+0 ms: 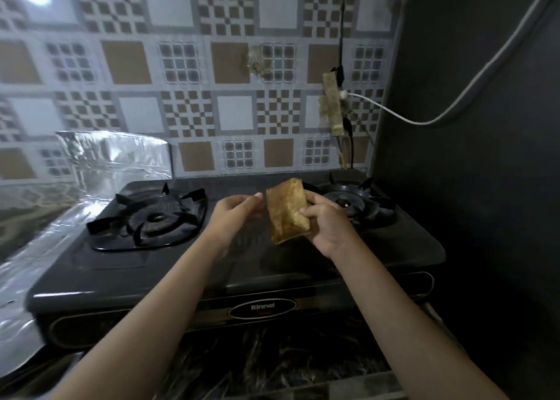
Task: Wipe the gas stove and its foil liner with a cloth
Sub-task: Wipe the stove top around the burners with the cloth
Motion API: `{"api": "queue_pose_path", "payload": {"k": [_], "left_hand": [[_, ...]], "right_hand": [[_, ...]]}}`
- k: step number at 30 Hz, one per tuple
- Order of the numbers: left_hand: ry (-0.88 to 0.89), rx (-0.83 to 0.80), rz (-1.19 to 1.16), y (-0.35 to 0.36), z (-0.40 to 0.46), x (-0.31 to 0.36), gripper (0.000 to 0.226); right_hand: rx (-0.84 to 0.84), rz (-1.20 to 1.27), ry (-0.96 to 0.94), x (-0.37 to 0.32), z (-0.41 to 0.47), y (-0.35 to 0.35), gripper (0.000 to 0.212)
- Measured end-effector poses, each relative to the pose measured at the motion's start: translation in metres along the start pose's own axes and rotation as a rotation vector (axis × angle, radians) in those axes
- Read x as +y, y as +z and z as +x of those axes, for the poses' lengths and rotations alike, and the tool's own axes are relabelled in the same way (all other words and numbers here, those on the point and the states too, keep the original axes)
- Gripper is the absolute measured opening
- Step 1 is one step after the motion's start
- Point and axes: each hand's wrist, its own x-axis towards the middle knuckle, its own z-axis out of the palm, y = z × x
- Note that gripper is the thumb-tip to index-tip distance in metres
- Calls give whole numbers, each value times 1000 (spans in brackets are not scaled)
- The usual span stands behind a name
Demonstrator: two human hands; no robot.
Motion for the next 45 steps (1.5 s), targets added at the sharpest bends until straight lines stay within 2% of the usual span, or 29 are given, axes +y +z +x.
{"api": "queue_pose_path", "payload": {"k": [5, 7, 9, 13, 15, 18, 22, 27, 36, 40, 45], "left_hand": [[-145, -164, 32, -11, 3, 15, 16], [-127, -178, -14, -9, 9, 21, 14], [-43, -122, -16, -6, 20, 30, 22], [54, 5, -14, 2, 42, 52, 36], [97, 26, -16, 7, 56, 62, 38], [174, 27, 7, 13, 74, 72, 39], [243, 26, 52, 14, 101, 77, 37], [306, 36, 118, 16, 135, 78, 34], [296, 57, 156, 19, 195, 81, 45], [279, 186, 227, 10, 204, 72, 42], [190, 437, 98, -18, 198, 69, 32]], "right_hand": [[-68, 326, 85, -5, 22, 18, 40], [-55, 376, 97, -6, 35, 21, 41], [-30, 310, 89, -7, 51, 24, 43], [164, -150, -51, -10, 75, 22, 47], [66, -259, -184, -16, 86, 20, 32], [-137, -276, -259, -31, 92, 19, 12], [-249, -301, -278, -50, 119, 13, 21], [-309, -413, -345, -70, 162, 14, 8], [-290, -648, -435, -92, 229, 22, 14], [-284, -679, -461, -81, 243, 38, 16], [-269, -668, -506, -58, 259, 85, 14]]}}
